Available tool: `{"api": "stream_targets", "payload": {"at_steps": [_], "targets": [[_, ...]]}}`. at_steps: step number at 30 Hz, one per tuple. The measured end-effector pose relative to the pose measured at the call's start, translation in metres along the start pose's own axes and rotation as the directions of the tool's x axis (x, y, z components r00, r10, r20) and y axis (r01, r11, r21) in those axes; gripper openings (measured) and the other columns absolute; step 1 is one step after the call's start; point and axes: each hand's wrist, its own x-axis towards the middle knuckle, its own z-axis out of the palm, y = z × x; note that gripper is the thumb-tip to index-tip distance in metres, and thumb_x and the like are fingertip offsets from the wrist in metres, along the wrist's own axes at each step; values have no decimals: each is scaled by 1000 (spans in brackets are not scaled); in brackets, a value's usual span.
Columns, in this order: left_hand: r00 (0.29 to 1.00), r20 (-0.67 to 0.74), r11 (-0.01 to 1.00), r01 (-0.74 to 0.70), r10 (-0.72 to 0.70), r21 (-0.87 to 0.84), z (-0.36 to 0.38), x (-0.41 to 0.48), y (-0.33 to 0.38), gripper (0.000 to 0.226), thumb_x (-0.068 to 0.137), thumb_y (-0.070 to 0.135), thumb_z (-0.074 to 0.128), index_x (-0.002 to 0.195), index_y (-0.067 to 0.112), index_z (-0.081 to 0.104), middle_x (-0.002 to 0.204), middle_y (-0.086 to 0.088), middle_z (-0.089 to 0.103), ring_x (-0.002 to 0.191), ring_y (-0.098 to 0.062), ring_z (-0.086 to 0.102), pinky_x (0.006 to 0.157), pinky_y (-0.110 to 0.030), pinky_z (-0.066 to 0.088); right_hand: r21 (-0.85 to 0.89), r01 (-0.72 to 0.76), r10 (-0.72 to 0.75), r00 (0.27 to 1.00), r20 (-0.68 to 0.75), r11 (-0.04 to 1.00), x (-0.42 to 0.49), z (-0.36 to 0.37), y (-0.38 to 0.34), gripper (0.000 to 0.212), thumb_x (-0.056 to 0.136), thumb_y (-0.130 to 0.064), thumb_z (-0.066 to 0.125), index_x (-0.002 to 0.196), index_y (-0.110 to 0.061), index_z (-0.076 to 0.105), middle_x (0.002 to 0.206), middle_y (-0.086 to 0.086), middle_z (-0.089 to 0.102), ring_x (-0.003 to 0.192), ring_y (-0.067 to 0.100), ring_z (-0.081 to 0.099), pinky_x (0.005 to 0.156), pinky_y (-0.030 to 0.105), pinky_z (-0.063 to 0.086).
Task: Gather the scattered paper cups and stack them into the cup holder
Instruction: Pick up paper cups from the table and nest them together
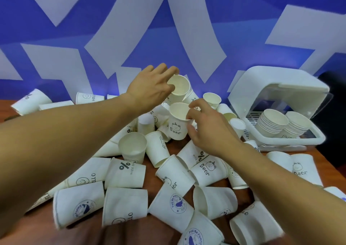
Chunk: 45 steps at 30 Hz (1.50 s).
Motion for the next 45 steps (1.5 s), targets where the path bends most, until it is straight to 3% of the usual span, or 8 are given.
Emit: {"api": "stream_targets", "payload": {"at_steps": [8, 15, 22, 25, 30, 37, 41, 45], "targets": [[977, -137, 975, 140, -164, -171, -50, 11, -5, 5, 89, 15, 67, 92, 17, 71, 123, -12, 54, 88, -31, 50, 58, -37, 34, -43, -134, 118, 956, -268, 990, -21, -55, 28, 15, 94, -24, 56, 97, -11, 63, 106, 3, 57, 74, 28, 62, 63, 37, 49], [952, -194, 934, 168, -237, -316, -88, 47, 30, 20, 99, 29, 54, 110, 20, 68, 109, -6, 59, 89, -27, 50, 63, -35, 30, -92, -275, 222, 899, -378, 957, -55, -102, 77, 14, 91, -19, 58, 99, -9, 63, 91, 9, 61, 76, 34, 59, 67, 42, 49], [956, -163, 859, 134, -243, -494, -94, 93, 97, 21, 101, 31, 48, 111, 23, 64, 108, -1, 58, 97, -26, 52, 62, -36, 42, -102, -454, 374, 824, -424, 885, -101, -125, 137, 17, 92, -19, 59, 104, -9, 64, 97, 13, 66, 81, 34, 61, 68, 40, 52], [961, -151, 836, 119, -233, -535, -92, 113, 131, 24, 102, 34, 45, 113, 23, 63, 108, -1, 59, 98, -26, 53, 62, -34, 37, -100, -511, 421, 790, -446, 853, -119, -126, 163, 18, 92, -17, 59, 105, -6, 66, 94, 16, 64, 80, 35, 60, 65, 31, 41], [966, -142, 799, 93, -218, -593, -86, 143, 180, 25, 101, 37, 47, 115, 25, 63, 105, 0, 59, 95, -26, 55, 63, -34, 39, -82, -574, 473, 740, -478, 815, -134, -121, 199, 16, 91, -19, 60, 99, -6, 67, 92, 15, 63, 80, 39, 59, 67, 38, 48], [960, -184, 797, 61, -212, -601, -70, 167, 208, 23, 101, 30, 49, 114, 23, 66, 106, 0, 60, 94, -24, 52, 60, -35, 40, -74, -572, 473, 737, -484, 817, -135, -110, 223, 19, 91, -17, 63, 105, -5, 69, 102, 16, 66, 90, 36, 62, 72, 27, 37], [962, -201, 801, 30, -186, -598, -60, 170, 216, 23, 100, 28, 50, 116, 23, 67, 111, 0, 60, 96, -23, 51, 61, -36, 47, -65, -567, 475, 742, -473, 821, -131, -104, 230, 21, 92, -19, 64, 109, -7, 69, 110, 14, 67, 94, 33, 64, 77, 29, 46], [958, -223, 812, 18, -181, -583, -52, 174, 224, 20, 99, 27, 54, 114, 25, 67, 110, 2, 61, 100, -22, 51, 57, -31, 36, -91, -533, 439, 771, -461, 841, -125, -99, 239, 24, 92, -21, 65, 111, -7, 71, 112, 12, 69, 93, 30, 66, 81, 39, 55]]}}
